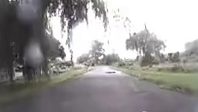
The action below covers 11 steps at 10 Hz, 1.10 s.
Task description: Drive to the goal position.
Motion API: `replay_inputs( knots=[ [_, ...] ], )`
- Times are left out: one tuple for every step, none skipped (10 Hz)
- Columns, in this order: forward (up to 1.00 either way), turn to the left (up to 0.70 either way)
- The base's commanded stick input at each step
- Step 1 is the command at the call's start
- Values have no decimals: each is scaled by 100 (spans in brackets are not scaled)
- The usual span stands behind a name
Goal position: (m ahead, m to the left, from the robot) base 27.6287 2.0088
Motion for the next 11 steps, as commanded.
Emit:
replay_inputs(
  knots=[
    [85, 0],
    [85, 0],
    [85, 0],
    [85, 0],
    [85, 0],
    [85, 0],
    [85, 0],
    [85, 0],
    [85, 0],
    [85, 0],
    [85, 0]
  ],
)
